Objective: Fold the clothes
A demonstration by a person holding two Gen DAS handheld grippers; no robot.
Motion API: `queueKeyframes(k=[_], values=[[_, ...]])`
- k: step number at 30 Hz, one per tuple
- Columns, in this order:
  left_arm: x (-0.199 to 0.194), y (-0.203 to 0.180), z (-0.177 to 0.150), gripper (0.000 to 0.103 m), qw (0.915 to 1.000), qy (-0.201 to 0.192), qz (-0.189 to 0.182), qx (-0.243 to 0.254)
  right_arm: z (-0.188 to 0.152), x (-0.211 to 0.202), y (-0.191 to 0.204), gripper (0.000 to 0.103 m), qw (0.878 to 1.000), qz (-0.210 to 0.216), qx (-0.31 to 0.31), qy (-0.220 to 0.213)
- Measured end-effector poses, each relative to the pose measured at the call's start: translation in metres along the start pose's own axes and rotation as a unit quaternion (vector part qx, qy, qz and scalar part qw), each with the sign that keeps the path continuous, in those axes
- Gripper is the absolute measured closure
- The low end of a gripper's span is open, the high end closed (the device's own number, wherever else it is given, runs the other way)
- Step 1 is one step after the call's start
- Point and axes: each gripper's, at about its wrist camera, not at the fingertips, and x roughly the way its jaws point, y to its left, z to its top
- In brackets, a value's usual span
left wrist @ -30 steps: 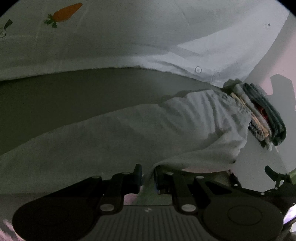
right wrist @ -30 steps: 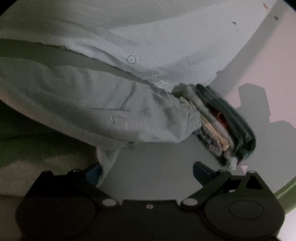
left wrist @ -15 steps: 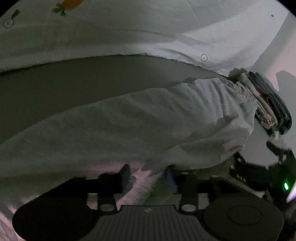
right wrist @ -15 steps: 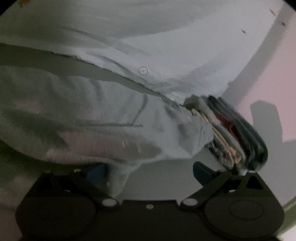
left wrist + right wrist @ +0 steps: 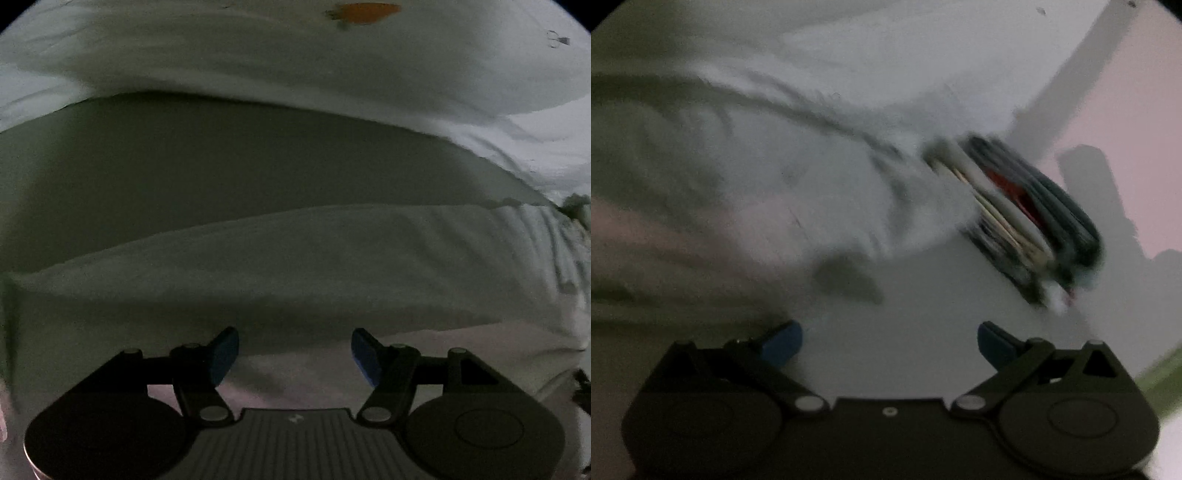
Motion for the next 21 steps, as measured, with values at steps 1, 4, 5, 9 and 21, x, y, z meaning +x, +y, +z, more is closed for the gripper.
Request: queueKeyframes(k=[1,4,5,9,21], values=[[-0.003,0.004,-0.003,0.033,1.0000,0.000,0.004,-0.003,0.000,0.002,-0.004,0.001,1.000,-0.004,0.006,0.011],[-0.012,0.016,-0.011,0.030,0.9997,-0.001,0.021,-0.010,0.003,0.001,-0.018,0.003,0.999,-0.009,0.034,0.024],[-0.015,0.021,-0.015,0.029,0.9996,-0.001,0.025,-0.014,0.006,-0.001,-0.022,0.010,0.999,0.003,0.046,0.019],[-0.025,0.029,-0.032,0.024,0.9995,-0.008,0.029,-0.014,0.025,-0.010,-0.022,0.063,0.994,0.075,0.076,-0.013],[-0.034,0.031,-0.067,0.001,0.9959,-0.007,0.084,0.034,0.034,-0.004,0.020,0.059,0.982,0.181,0.052,0.000]])
